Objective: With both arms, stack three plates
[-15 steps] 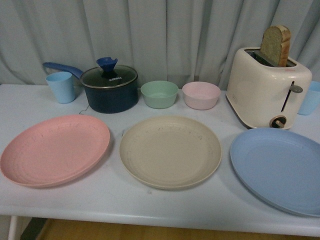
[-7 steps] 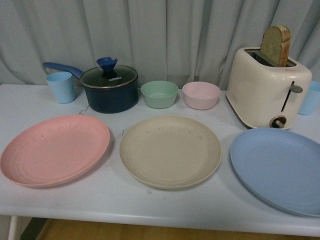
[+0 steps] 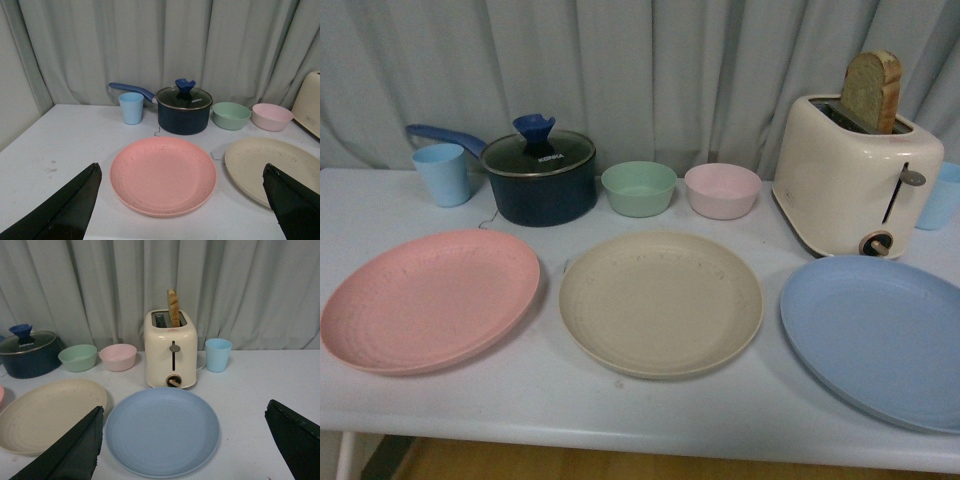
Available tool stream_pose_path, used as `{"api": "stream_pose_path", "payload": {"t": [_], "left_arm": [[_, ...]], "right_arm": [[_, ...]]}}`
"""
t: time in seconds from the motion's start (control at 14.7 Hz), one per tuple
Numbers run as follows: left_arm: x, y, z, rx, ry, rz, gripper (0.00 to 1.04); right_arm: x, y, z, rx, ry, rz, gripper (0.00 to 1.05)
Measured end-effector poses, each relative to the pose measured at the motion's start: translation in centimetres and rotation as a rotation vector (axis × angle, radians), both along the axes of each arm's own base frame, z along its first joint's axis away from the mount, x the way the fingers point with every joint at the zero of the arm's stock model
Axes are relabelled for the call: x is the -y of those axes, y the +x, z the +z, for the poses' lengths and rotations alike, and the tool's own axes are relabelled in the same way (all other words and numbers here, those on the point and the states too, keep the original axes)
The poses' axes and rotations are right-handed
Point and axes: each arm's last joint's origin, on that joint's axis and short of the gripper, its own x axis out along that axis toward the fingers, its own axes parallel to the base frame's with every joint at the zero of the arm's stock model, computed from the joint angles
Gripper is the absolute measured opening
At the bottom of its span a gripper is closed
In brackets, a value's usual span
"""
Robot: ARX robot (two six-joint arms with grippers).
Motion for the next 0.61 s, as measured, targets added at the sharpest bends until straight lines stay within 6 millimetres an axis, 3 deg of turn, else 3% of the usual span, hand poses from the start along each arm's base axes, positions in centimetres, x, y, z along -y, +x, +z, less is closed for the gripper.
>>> {"api": "stream_pose_path", "payload": {"t": [0.61], "left_arm": [[0.00, 0.00, 0.00, 0.000, 0.000, 0.000, 0.98]], "right_arm": [[0.00, 0.00, 0.00, 0.000, 0.000, 0.000, 0.98]]}}
